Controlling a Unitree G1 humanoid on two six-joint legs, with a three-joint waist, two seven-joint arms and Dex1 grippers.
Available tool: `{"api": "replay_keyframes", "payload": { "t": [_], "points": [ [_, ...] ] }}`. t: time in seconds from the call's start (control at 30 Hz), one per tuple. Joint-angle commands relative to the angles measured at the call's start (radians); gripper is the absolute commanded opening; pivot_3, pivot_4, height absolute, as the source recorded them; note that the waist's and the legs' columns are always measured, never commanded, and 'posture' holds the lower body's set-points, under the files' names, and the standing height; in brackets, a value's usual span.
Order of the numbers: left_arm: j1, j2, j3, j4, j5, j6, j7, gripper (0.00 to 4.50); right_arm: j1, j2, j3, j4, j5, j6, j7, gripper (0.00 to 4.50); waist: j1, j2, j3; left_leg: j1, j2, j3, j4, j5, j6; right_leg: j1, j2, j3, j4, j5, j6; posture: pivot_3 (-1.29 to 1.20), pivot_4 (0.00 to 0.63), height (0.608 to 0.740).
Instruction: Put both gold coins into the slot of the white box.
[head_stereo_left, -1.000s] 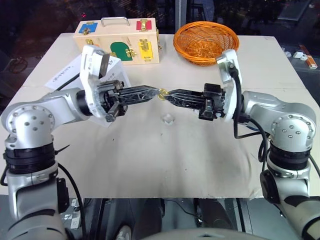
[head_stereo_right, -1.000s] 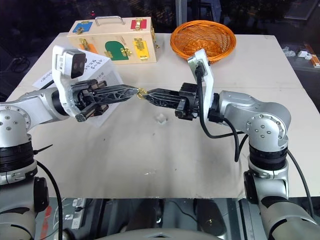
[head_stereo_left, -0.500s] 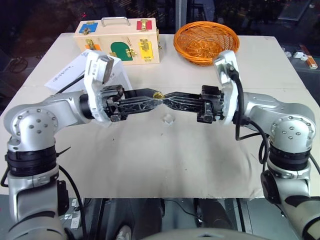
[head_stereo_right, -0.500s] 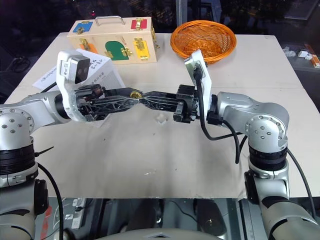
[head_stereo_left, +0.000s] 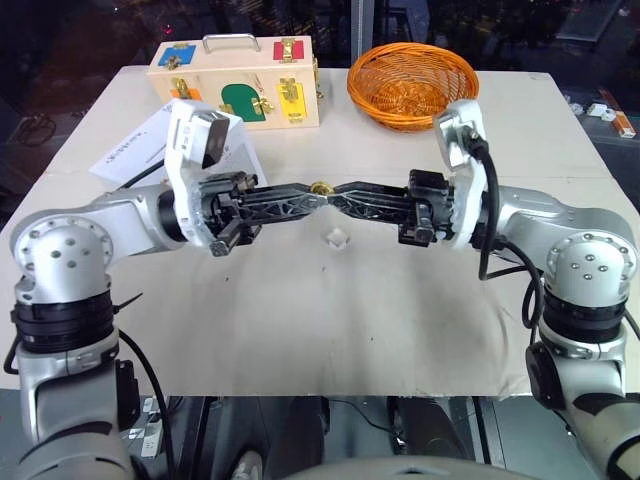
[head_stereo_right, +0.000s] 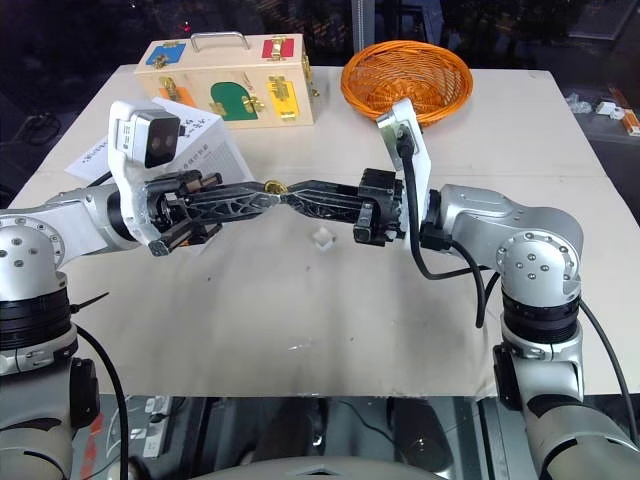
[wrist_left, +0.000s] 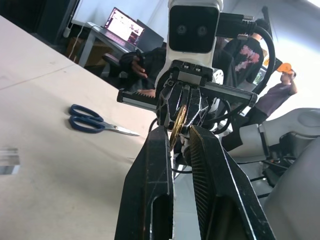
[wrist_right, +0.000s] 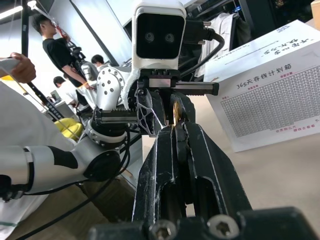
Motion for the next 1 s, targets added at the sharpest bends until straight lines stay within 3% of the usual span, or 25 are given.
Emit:
{"api": "replay_keyframes", "payload": {
  "t": [0.03, 0.07, 0.17, 0.43, 0.53, 0.67, 1.0],
  "points": [
    [-0.013, 0.008, 0.044, 0.004, -0.025, -0.005, 0.031, 1.21, -0.002, -0.001, 0.005, -0.031, 0.039, -0.009, 0.001, 0.00, 0.000, 0.000, 0.000, 0.000, 0.000, 0.000, 0.000, 0.000, 0.000, 0.000, 0.000, 0.000, 0.000, 0.000, 0.000, 0.00, 0.150, 0.726],
    [-0.014, 0.005, 0.047, 0.002, -0.021, -0.011, 0.039, 1.80, -0.002, -0.002, 0.005, -0.030, 0.041, -0.010, 0.000, 0.00, 0.000, 0.000, 0.000, 0.000, 0.000, 0.000, 0.000, 0.000, 0.000, 0.000, 0.000, 0.000, 0.000, 0.000, 0.000, 0.00, 0.150, 0.726],
    [-0.014, 0.009, 0.048, -0.006, -0.012, -0.019, 0.038, 2.86, -0.002, -0.006, 0.006, -0.027, 0.045, -0.013, -0.003, 0.00, 0.000, 0.000, 0.000, 0.000, 0.000, 0.000, 0.000, 0.000, 0.000, 0.000, 0.000, 0.000, 0.000, 0.000, 0.000, 0.00, 0.150, 0.726],
    [-0.005, 0.025, 0.043, -0.004, -0.005, -0.010, 0.008, 2.86, -0.003, -0.012, 0.002, -0.019, 0.054, -0.019, -0.010, 0.00, 0.000, 0.000, 0.000, 0.000, 0.000, 0.000, 0.000, 0.000, 0.000, 0.000, 0.000, 0.000, 0.000, 0.000, 0.000, 0.00, 0.150, 0.726],
    [0.006, 0.033, 0.039, -0.005, 0.002, -0.010, -0.011, 2.07, -0.003, -0.014, 0.001, -0.018, 0.058, -0.021, -0.013, 0.00, 0.000, 0.000, 0.000, 0.000, 0.000, 0.000, 0.000, 0.000, 0.000, 0.000, 0.000, 0.000, 0.000, 0.000, 0.000, 0.00, 0.150, 0.726],
    [0.012, 0.039, 0.032, -0.011, 0.006, -0.007, -0.031, 0.14, -0.004, -0.014, 0.002, -0.018, 0.064, -0.024, -0.018, 0.00, 0.001, 0.000, 0.000, 0.000, 0.000, 0.000, 0.000, 0.000, 0.000, 0.000, 0.000, 0.000, 0.000, 0.000, 0.000, 0.00, 0.150, 0.726],
    [0.020, 0.040, 0.023, -0.026, -0.002, 0.007, -0.060, 0.03, -0.008, -0.010, 0.010, -0.021, 0.080, -0.026, -0.026, 0.00, 0.001, 0.000, 0.000, 0.000, 0.000, 0.000, 0.000, 0.000, 0.000, 0.000, 0.000, 0.000, 0.000, 0.000, 0.000, 0.00, 0.150, 0.726]
  ]
}}
